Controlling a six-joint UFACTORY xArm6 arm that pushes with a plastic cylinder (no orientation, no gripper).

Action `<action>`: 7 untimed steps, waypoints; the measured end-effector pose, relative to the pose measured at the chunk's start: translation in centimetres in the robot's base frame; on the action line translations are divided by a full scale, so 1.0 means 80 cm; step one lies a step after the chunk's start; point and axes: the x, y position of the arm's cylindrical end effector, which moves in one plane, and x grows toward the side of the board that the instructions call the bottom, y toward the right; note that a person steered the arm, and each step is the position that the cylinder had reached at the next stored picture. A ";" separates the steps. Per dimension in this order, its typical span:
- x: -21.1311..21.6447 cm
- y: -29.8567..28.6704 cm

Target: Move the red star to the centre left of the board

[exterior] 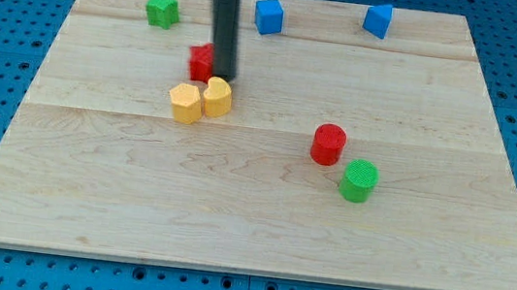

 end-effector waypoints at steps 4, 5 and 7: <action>-0.062 -0.041; -0.072 -0.041; -0.068 -0.091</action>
